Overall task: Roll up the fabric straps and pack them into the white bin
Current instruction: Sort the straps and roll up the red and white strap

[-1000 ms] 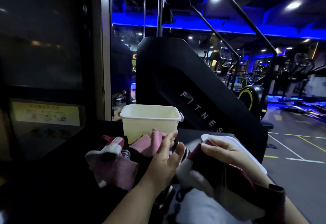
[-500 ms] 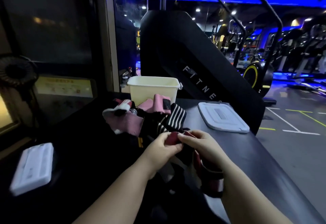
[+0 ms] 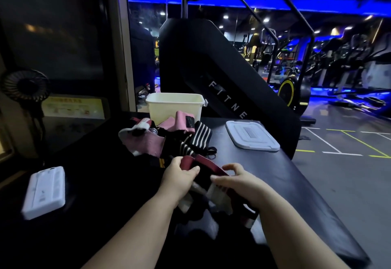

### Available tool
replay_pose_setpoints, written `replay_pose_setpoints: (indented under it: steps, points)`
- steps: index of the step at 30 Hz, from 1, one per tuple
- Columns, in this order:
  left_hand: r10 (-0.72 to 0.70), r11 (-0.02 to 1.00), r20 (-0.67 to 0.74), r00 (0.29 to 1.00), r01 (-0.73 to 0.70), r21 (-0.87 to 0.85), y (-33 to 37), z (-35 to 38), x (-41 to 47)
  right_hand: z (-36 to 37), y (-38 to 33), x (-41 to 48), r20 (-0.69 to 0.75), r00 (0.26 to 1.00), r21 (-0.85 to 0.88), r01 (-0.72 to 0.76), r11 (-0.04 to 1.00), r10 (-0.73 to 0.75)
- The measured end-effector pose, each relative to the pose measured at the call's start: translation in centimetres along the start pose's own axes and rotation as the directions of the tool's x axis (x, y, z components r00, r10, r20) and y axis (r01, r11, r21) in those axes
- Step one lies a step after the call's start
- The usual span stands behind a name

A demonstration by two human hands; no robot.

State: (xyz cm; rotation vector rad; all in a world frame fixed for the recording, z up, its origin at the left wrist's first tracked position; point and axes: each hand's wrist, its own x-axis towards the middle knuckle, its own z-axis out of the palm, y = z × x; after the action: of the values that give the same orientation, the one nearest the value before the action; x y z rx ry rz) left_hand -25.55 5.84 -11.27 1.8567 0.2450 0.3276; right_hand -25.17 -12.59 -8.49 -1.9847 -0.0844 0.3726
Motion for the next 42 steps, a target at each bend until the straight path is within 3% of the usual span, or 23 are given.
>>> replay_pose_setpoints:
  steps: [5, 14, 18, 23, 27, 32, 38, 42]
  points:
    - [-0.034, 0.999, -0.011, 0.999, 0.034, -0.002, -0.3, -0.8, -0.2, -0.9, 0.6, -1.5, 0.051, 0.998, -0.387, -0.006, 0.922, 0.028]
    - [-0.008, 0.999, -0.076, 0.997, 0.012, 0.049, -0.4, -2.7, -0.2, -2.4, 1.5, -1.9, -0.123, 0.988, -0.248, 0.059, 0.967, -0.092]
    - [-0.002, 1.000, -0.083, 0.997, 0.001, -0.005, -0.5, -3.3, -0.2, -2.4, 1.8, -1.7, -0.151, 0.978, -0.223, 0.112, 0.968, -0.148]
    - [0.026, 0.998, -0.104, 0.994, -0.033, -0.059, -1.0, -3.5, 0.3, -2.5, 2.7, -0.9, -0.246, 0.944, -0.215, 0.168, 0.962, -0.220]
    - [0.075, 0.997, -0.133, 0.988, -0.076, -0.002, -0.7, -3.8, 0.8, -3.0, 3.1, -0.6, -0.346, 0.896, -0.186, 0.224, 0.957, -0.277]
    - [0.107, 0.987, -0.165, 0.980, -0.085, 0.133, -0.7, -4.5, 1.7, -3.8, 3.7, -0.1, -0.393, 0.858, -0.297, 0.224, 0.928, -0.332]
    - [0.185, 0.974, -0.263, 0.947, -0.141, 0.177, -0.2, -5.3, 1.7, -4.3, 4.5, 0.0, -0.388, 0.817, -0.326, 0.311, 0.893, -0.426]
    - [0.280, 0.957, -0.350, 0.894, -0.234, 0.169, -0.1, -6.5, 1.9, -4.7, 4.0, -0.1, -0.406, 0.737, -0.420, 0.374, 0.827, -0.540]
